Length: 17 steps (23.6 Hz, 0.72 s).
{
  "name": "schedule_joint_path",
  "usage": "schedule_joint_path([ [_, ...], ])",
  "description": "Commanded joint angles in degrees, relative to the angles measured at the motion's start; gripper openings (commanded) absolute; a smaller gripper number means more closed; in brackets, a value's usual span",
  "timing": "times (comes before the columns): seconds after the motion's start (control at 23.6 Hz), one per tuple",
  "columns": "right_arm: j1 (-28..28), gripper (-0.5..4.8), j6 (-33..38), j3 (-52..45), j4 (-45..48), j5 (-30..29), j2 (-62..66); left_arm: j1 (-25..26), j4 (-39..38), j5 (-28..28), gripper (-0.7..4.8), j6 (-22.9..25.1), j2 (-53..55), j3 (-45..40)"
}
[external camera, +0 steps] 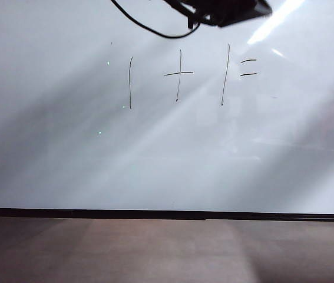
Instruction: Reach to the right to find the marker pen, pick it up, and write the answer to the math problem on the whiteboard.
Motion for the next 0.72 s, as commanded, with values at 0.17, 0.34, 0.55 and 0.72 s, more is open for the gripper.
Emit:
schedule_joint_path([
  [0.17,-1.11,-0.08,5.79,-4.68,-14.56,-3.02,-15.72,0.55,3.21,0.00,-0.04,0.22,-1.29,0.37],
  [0.34,1.22,-0.09,6.34,-12.11,-21.73,-2.78,-31.47,4.26,-2.62,-0.17,-0.04,0.22,-1.25,0.33],
  [0.55,12.90,-0.09,7.43,-15.91,-35.80,-0.52,-51.63,8.70,-4.11,-2.16,-0.04,0.22,-1.49,-2.62],
  [0.72,25.40,-0.09,7.43,-15.91,-40.09,6.19,-55.95,8.55,-3.58,-3.76,-0.05,0.22,-1.51,-3.13],
])
